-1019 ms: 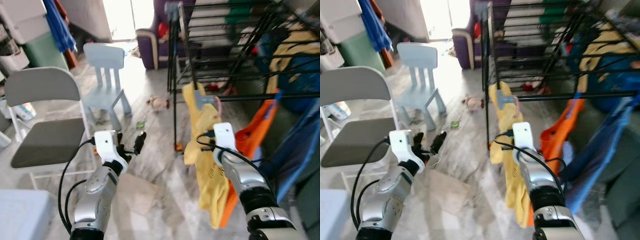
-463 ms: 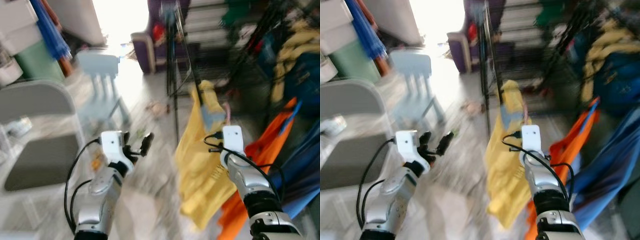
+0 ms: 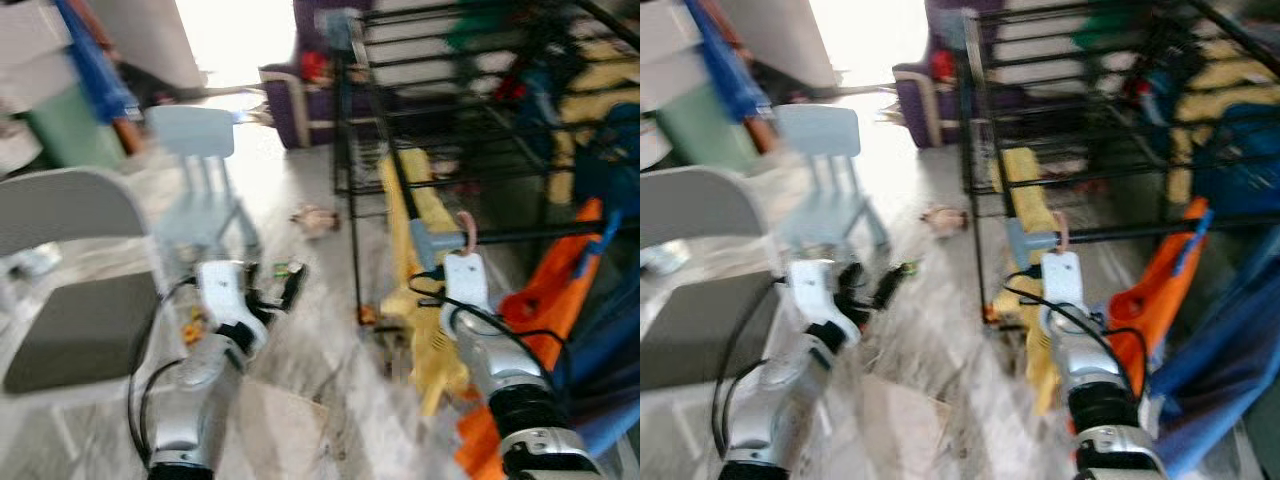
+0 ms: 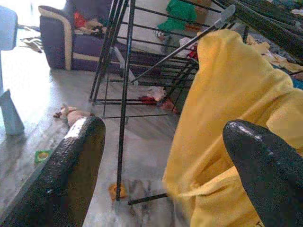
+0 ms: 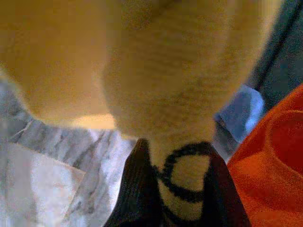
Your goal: Hang hanger
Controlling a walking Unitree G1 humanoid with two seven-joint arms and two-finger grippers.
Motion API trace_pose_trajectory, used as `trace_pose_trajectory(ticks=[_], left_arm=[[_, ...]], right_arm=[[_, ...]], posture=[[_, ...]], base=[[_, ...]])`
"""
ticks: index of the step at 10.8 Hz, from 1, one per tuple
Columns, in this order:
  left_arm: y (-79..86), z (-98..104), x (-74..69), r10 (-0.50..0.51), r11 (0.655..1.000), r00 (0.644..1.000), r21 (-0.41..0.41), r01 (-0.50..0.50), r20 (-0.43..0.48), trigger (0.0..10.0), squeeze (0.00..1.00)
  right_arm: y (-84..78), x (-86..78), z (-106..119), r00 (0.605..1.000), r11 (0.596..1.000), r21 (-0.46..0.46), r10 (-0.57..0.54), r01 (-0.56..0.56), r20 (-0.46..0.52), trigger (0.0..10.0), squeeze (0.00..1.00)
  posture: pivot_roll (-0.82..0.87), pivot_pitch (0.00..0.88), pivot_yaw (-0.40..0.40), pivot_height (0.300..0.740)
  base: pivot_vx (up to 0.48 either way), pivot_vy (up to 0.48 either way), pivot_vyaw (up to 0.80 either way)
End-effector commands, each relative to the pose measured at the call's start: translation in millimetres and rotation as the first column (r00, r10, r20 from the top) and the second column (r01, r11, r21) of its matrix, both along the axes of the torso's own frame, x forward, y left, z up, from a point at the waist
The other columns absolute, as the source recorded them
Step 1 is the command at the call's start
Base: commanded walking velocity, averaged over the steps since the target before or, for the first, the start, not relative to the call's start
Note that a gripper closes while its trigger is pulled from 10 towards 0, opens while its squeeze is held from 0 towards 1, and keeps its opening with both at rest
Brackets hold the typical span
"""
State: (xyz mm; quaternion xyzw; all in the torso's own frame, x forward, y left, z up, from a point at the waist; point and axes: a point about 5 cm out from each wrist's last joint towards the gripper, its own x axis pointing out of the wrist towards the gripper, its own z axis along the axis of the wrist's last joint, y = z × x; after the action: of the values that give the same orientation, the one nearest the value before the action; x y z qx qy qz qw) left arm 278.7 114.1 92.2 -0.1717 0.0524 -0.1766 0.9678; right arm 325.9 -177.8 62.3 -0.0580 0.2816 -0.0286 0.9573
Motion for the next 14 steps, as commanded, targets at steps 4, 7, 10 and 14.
trace_pose_trajectory(ticks=[4,7,10,14], left_arm=[[6.0,1,2.1,0.019,1.0,1.0,0.017,-0.019,-0.012,10.0,0.0],[4.6,-3,1.0,0.014,0.999,0.999,0.035,-0.012,-0.04,10.0,0.0],[1.3,-3,1.1,0.009,0.999,0.999,0.039,-0.007,-0.05,10.0,0.0],[0.4,-4,1.6,0.013,0.999,0.998,0.038,-0.01,-0.064,10.0,0.0]], right_arm=[[18.9,-3.5,-1,0.997,0.995,0.083,0.06,-0.056,-0.044,10.0,0.0],[18.0,-11.2,-10,0.993,0.993,0.095,0.074,-0.065,-0.087,10.0,0.0],[6.9,-8.0,-4,0.998,0.997,0.067,0.044,-0.041,-0.048,10.0,0.0],[-23.1,-3.2,10,0.996,0.996,0.014,0.083,-0.083,-0.029,10.0,0.0]], posture=[[-0.15,0.0,0.084,0.74],[-0.14,0.0,0.081,0.74],[-0.15,0.0,0.085,0.74],[-0.15,0.0,0.084,0.74]], base=[[0.0,0.0,0.0],[0.0,0.0,0.0],[0.0,0.0,0.0],[0.0,0.0,0.0]])
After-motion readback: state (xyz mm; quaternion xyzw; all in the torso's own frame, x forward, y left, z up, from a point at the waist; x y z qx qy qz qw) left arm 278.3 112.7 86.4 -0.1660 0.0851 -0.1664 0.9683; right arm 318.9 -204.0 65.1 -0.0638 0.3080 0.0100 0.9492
